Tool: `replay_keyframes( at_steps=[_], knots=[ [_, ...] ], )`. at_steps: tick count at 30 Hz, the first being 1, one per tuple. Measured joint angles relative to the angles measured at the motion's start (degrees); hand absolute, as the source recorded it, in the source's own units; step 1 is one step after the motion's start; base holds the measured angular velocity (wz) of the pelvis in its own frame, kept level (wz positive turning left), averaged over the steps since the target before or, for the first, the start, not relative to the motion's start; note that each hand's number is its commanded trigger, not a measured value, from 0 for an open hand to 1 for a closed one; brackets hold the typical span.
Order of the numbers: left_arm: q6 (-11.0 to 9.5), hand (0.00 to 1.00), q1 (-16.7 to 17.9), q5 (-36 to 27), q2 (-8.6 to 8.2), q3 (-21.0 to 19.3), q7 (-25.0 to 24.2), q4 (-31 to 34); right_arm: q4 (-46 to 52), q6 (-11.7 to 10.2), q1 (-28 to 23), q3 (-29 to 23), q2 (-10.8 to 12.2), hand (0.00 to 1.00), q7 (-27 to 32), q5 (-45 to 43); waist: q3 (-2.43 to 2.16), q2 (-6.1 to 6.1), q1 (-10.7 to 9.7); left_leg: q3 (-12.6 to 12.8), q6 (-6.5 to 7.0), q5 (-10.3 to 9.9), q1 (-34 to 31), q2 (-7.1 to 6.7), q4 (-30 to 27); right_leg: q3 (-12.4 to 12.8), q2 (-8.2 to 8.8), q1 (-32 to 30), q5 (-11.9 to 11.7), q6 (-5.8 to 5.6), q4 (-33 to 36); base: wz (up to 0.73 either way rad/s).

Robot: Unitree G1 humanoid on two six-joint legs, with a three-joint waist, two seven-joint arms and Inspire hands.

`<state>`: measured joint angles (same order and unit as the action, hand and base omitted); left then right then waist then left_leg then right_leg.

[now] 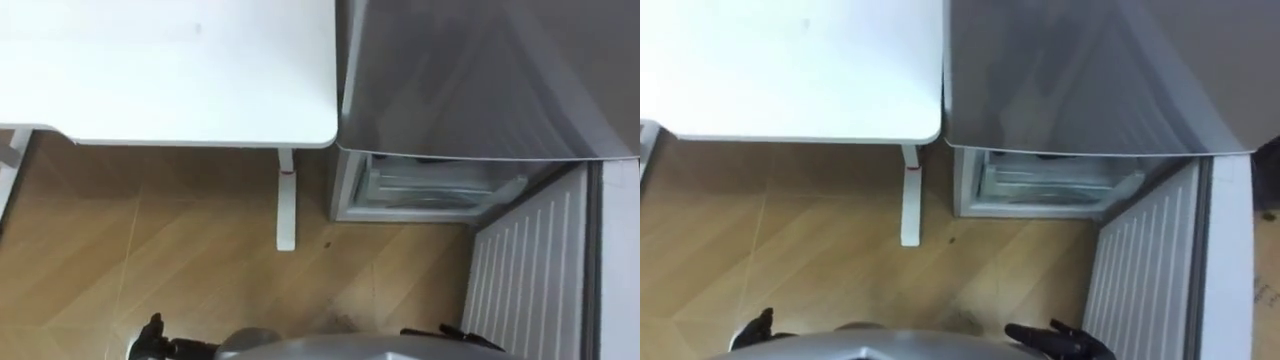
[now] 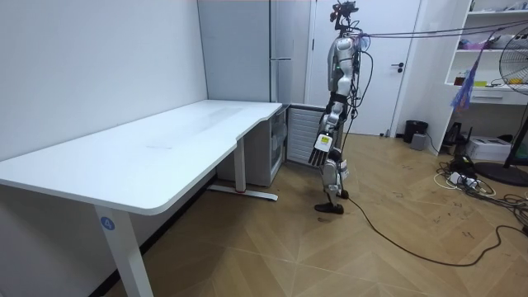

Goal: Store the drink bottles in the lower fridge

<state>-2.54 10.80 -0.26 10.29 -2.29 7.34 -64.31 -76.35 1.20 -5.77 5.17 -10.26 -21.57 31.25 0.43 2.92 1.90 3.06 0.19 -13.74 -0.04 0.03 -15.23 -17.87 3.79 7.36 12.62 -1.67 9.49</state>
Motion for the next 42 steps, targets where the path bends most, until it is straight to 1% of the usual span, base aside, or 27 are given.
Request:
replay_keyframes(
  at_steps=[2,4,6,10,11,13,21,22,28,34,39,42],
  knots=[
    [0.0,0.00,-0.4,2.4,-0.34,-1.2,0.8,0.0,0.6,0.0,0.2,-1.4,0.1,0.00,1.5,-4.0,-0.08,-0.15,0.0,0.2,0.02,0.0,0.8,0.02,1.0,0.7,-0.05,0.1,0.0,0.04,0.2,-0.18],
    [0.1,0.00,-0.5,3.2,-0.68,-2.0,1.3,0.0,0.9,0.0,0.4,-2.0,0.2,0.00,2.7,-6.2,-0.12,-0.23,0.1,0.3,0.09,0.2,1.1,0.03,1.5,1.5,-0.17,0.0,-0.2,0.14,0.2,-0.19],
    [0.3,0.00,-0.2,3.3,-0.69,-2.0,1.6,0.0,1.0,0.1,0.9,-1.9,0.2,0.00,4.1,-7.4,-0.11,-0.39,0.1,0.7,0.06,0.3,1.7,0.18,1.8,2.2,-0.36,0.0,-0.4,0.26,0.1,-0.21],
    [1.4,0.00,0.0,5.0,-0.80,-2.1,2.1,0.0,1.4,0.0,1.7,-2.1,0.3,0.00,6.6,-11.6,-0.14,-0.79,0.1,0.9,0.07,0.3,2.0,0.30,2.1,3.9,-0.66,-0.2,-0.7,0.42,0.1,-0.19],
    [1.9,0.00,0.0,5.0,-0.81,-2.1,2.1,-0.1,1.5,-0.2,1.9,-1.9,0.3,0.00,6.9,-13.0,-0.12,-0.94,0.2,1.0,0.13,0.3,2.3,0.30,2.3,4.8,-0.75,-0.2,-0.8,0.43,0.1,-0.22],
    [2.4,0.00,0.0,5.0,-0.83,-2.2,2.0,-0.3,1.5,-0.4,2.3,-1.8,0.3,0.00,7.2,-14.0,-0.14,-0.97,0.2,1.1,0.15,0.3,2.6,0.26,2.6,5.2,-0.80,-0.1,-0.9,0.40,0.1,-0.14],
    [4.3,0.00,-0.2,6.8,-1.14,-3.5,0.5,-0.5,0.6,-0.3,2.6,-1.6,0.6,0.00,7.2,-14.0,-0.06,-0.68,-0.1,0.9,0.16,0.3,2.9,0.21,2.5,5.1,-0.83,0.3,-0.9,0.38,0.0,-0.01],
    [4.7,0.00,-0.2,7.4,-1.24,-3.7,0.4,-0.5,0.6,-0.2,2.6,-1.6,0.7,0.00,7.2,-14.0,0.00,-0.35,-0.1,0.9,0.16,0.3,3.1,0.20,2.5,5.1,-0.83,0.5,-0.9,0.38,0.0,0.00],
    [5.0,0.00,0.0,9.5,-1.29,-3.6,0.6,-0.5,0.7,0.1,2.5,-1.9,1.2,0.00,7.8,-13.9,-0.06,0.34,-0.1,0.7,0.17,0.3,3.3,0.20,2.6,5.1,-0.84,0.8,-0.9,0.38,0.0,0.00],
    [5.0,0.00,-0.1,10.4,-1.30,-4.0,1.1,-0.4,1.4,0.1,2.6,-3.0,1.4,0.00,9.2,-14.1,-0.10,0.29,-0.2,0.7,0.17,0.3,3.3,0.20,2.5,5.4,-0.88,0.6,-0.9,0.42,0.0,0.00],
    [5.0,0.00,-0.1,13.0,-1.28,-4.8,0.9,-0.4,1.8,-0.1,3.0,-4.4,1.3,0.00,11.5,-17.8,-0.13,0.25,-0.2,0.8,0.17,0.3,3.6,0.22,2.6,6.5,-1.01,0.7,-0.9,0.42,0.1,-0.06],
    [4.9,0.00,-0.2,14.5,-1.26,-4.8,0.9,-0.4,4.4,-0.1,3.1,-5.1,0.8,0.00,13.1,-23.5,-0.17,0.39,-0.6,1.0,0.17,0.3,3.7,0.22,2.6,6.6,-1.01,0.7,-0.9,0.42,0.1,-0.02]
  ],
)
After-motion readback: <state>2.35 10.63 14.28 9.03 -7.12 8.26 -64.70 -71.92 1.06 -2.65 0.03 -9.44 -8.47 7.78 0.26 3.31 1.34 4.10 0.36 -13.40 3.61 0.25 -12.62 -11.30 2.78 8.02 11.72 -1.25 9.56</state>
